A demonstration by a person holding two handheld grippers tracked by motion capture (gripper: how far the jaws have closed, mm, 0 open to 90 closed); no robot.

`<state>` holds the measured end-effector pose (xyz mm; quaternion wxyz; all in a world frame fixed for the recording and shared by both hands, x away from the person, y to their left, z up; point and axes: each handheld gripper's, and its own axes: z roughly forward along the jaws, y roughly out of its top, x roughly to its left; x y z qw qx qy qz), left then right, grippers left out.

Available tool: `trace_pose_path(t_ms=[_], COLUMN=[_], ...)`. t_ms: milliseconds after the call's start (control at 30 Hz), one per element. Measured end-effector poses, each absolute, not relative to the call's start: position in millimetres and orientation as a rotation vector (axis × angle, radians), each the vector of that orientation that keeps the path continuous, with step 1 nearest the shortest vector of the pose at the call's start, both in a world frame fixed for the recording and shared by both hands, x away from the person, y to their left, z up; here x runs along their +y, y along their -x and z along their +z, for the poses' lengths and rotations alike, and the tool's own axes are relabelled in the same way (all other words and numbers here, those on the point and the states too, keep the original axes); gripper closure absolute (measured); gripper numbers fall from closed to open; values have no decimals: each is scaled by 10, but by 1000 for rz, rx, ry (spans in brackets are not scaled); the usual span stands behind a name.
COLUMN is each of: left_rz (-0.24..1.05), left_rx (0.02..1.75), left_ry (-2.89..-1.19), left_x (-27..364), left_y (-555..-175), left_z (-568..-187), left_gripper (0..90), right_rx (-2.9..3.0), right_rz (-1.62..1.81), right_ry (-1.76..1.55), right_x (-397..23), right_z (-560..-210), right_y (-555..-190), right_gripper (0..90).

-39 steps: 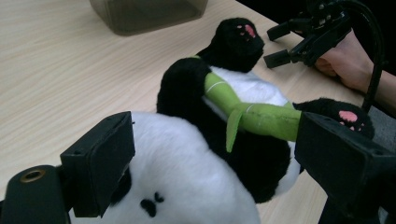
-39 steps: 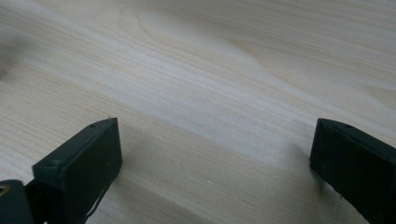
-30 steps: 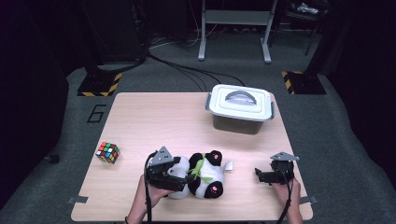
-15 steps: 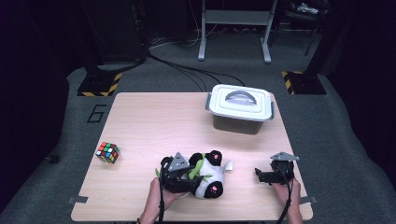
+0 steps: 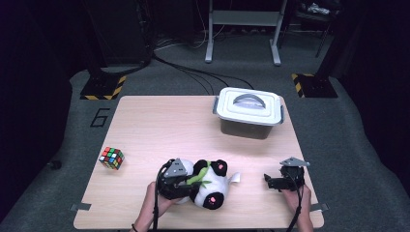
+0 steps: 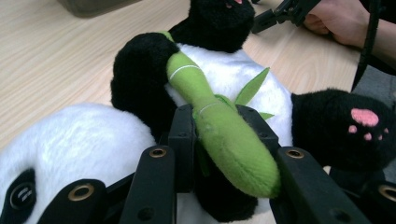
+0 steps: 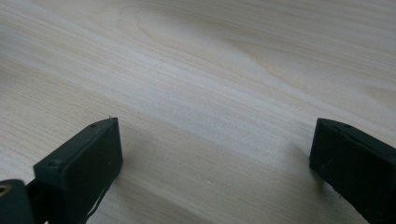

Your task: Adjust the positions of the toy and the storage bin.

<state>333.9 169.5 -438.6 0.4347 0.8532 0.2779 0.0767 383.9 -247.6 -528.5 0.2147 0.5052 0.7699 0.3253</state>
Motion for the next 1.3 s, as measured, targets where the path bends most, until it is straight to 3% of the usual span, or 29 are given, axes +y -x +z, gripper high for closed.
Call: trace_pose_path(t_ms=[333,400,467,667,767,1033,1300], left_rz=[166,163,188,243,274,301,305], left_rx=[721,739,780,856,878,875,840], left_ry=[-2148,-2133,-2114,-2091,-2091,-2108,-2108], left_x=[2091,2114,2105,1946,1902,1916,1951], left_y=[-3371,-3364,-3351,-3343,-3344,-3320,-3310], left_z=[-4340,-4344,-4334,-4351,-4361,-4389,-4399], left_gripper=[679,629,502,401,428,658,715], right_rx=[2127,2126,2126,2125,2125,2124,2125], right_rz=[902,901,901,902,901,900,901], right_ry=[-1411,-1411,-1409,-1412,-1412,-1411,-1408], right_x=[-2473,-2473,-2474,-2472,-2473,-2474,-2475], right_z=[-5284,-5285,-5285,-5284,-5284,-5284,-5285], right_y=[-3839,-3840,-3841,-3841,-3841,-3841,-3842], right_gripper=[18,18,18,18,18,19,19])
